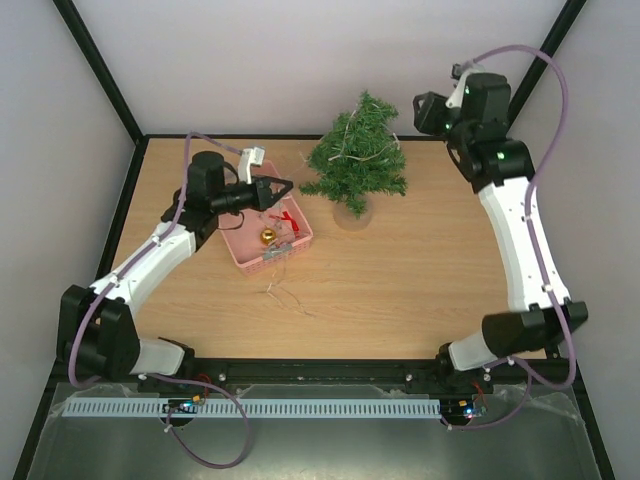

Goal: Decorate the small christmas tree
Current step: Wrap the decoration item around the Christmas tree.

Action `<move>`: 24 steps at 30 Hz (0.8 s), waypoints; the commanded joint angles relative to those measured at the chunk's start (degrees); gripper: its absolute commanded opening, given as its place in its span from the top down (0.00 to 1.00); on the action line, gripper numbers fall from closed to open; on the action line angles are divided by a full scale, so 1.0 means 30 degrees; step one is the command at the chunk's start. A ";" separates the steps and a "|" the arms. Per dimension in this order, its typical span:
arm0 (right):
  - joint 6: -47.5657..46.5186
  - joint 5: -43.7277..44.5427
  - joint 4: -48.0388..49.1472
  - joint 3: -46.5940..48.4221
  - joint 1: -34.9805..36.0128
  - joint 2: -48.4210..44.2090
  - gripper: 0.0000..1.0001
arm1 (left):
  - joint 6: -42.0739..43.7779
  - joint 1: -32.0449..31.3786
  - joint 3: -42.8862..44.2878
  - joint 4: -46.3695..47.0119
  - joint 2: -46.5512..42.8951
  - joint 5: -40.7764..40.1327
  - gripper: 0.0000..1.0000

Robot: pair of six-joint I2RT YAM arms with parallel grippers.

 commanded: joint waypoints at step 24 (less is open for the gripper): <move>-0.6028 0.5682 2.8460 -2.7868 1.7201 -0.8414 0.47 | -0.5347 -0.2396 -0.0977 0.5299 0.0691 0.0004 0.98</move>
